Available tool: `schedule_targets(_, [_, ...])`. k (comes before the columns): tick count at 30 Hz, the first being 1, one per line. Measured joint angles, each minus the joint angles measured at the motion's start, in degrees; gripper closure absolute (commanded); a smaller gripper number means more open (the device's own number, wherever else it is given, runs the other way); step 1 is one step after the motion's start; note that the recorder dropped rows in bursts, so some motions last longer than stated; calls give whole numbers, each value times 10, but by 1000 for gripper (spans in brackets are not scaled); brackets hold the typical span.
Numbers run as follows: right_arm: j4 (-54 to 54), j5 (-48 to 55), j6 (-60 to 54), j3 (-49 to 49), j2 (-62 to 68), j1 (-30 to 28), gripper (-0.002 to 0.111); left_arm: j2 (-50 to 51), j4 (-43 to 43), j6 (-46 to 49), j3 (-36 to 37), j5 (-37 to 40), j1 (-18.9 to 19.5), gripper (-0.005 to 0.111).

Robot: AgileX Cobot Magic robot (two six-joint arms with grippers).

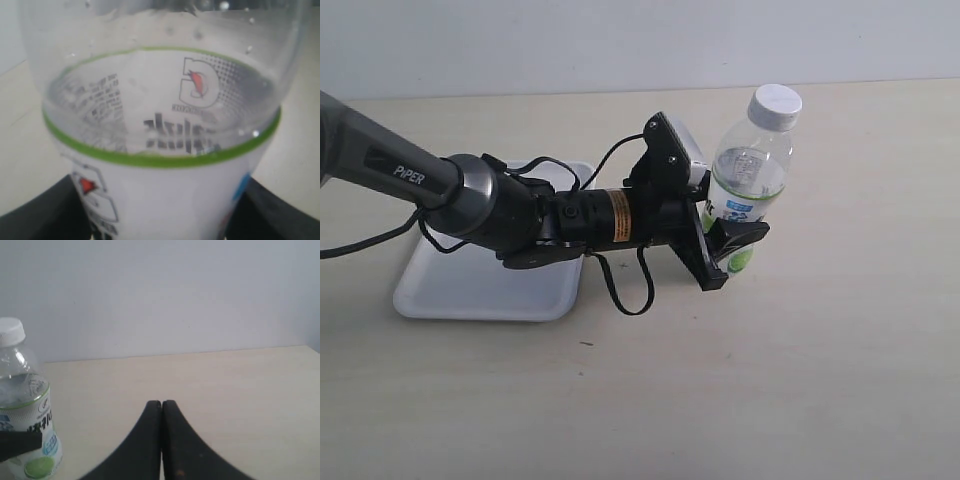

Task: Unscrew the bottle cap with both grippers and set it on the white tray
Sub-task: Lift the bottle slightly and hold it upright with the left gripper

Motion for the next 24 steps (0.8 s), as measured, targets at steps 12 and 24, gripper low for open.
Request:
schedule_targets(12, [81, -59, 23, 0, 0, 0, 108, 0, 0, 0, 0, 0, 0, 107])
schedule_targets(24, [104, -102, 45, 0, 0, 0, 108, 0, 0, 0, 1, -2, 0, 107])
